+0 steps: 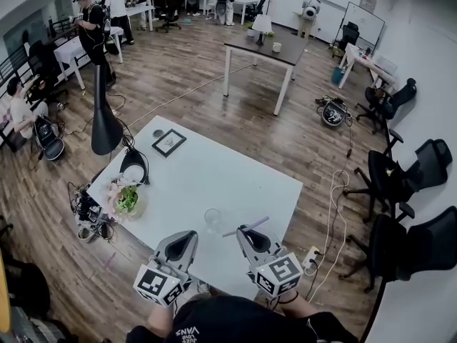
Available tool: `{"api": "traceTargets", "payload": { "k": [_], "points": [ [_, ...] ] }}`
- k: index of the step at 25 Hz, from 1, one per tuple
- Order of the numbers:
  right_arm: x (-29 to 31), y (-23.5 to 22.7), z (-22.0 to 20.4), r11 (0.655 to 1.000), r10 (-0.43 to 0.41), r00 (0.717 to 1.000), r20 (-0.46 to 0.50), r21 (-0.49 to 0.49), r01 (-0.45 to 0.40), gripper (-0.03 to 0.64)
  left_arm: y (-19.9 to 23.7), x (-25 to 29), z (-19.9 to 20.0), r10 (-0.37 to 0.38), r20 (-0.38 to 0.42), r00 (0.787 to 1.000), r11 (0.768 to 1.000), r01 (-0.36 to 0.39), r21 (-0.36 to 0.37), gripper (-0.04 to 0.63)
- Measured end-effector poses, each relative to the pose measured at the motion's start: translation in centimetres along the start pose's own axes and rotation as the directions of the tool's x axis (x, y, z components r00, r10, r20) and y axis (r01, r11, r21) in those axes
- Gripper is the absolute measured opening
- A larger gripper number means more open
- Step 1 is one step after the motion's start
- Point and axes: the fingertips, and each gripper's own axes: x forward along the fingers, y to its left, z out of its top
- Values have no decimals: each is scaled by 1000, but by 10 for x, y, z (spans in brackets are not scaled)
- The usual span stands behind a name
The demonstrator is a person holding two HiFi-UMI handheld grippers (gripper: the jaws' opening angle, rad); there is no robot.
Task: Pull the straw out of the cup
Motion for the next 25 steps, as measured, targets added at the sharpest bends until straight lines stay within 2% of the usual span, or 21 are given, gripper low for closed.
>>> {"api": "traceTargets", "payload": {
  "k": [25],
  "points": [
    [4,1,-5,1000,18,1000,-22,-13,-18,41,-1,5,-2,-9,-5,1000,1000,9,3,1]
  ]
}}
